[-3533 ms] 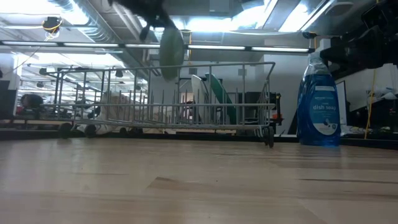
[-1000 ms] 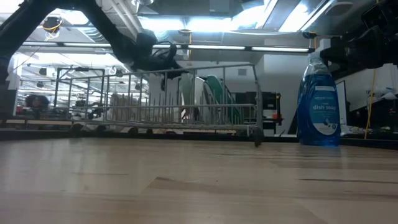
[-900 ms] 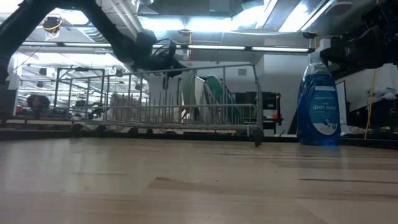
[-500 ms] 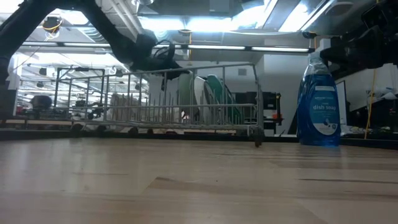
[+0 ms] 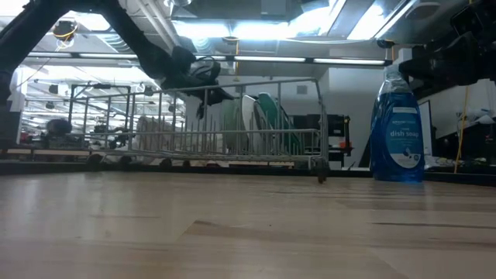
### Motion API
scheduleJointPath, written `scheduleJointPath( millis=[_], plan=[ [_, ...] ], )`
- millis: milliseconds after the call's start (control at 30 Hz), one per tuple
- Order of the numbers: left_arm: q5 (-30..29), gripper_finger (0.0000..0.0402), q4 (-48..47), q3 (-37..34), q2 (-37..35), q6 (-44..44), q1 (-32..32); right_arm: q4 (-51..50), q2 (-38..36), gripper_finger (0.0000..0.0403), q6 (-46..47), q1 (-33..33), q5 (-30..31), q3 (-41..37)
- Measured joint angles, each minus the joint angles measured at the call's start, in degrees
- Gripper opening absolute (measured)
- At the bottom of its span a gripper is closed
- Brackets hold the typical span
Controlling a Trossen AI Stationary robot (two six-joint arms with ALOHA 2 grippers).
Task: Sort dishes
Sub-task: Put the light green plate into the dish rack
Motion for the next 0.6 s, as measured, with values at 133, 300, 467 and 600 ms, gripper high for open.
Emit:
scheduleJointPath(
  millis=[133,300,467,600],
  plan=[
    [-2.3,0.0005,-3.8,0.0,-0.1,1.7,0.0,-0.2,0.0,0.0072,0.0,0.0,0.0,0.0],
    [-5.9,0.0006,-3.8,0.0,-0.1,1.9,-0.3,-0.2,0.0,0.0072,0.0,0.0,0.0,0.0],
    [-10.2,0.0022,-3.6,0.0,-0.1,2.2,-0.4,-0.1,0.0,0.0072,0.0,0.0,0.0,0.0],
    [-13.4,0.0063,-3.8,0.0,-0.1,3.3,-0.3,-0.1,0.0,0.0072,0.0,0.0,0.0,0.0]
  ],
)
